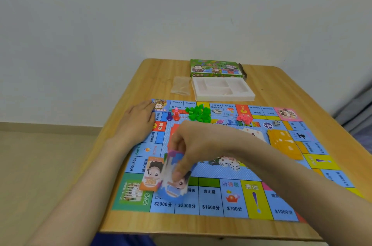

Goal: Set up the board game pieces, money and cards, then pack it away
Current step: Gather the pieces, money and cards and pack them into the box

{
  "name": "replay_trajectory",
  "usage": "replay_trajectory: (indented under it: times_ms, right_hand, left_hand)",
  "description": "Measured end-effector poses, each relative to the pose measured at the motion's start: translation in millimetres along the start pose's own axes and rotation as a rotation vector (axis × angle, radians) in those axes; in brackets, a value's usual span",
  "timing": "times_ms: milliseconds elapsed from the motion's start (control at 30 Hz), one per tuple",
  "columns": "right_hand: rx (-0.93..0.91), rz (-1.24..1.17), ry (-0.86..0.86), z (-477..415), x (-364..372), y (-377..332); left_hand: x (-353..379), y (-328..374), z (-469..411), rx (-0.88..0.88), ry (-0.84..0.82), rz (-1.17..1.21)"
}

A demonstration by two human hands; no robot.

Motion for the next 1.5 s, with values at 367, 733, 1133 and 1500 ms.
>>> replay_trajectory:
  times_ms: [367,733,1133,1500]
  right_hand:
    - [0.004,0.167,0.087,-37,13,-25]
    - [-0.026,0.374,0.081,-34,13,-36]
    - [-0.095,-0.073,0.184,-14,18,-5]
    - [-0.077,-0.675,0.651,44,21,107]
  left_hand:
    - [0,-2,0,0.01,0.01,0.011]
    - [2,-3,-1,0.007,0.014,0.008]
    - [1,-2,1,0.016,0.028,0.005]
    - [-62,53,21,0.26,0.599,0.186]
Point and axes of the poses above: each hand's wrist, its own z-axis away from the middle knuckle, its own x-axis out of the palm, y = z × x, the point moved 5 cm from there along -z, towards the middle knuckle, and after that the axes turned 11 degrees about x, right-handed, at the moved point
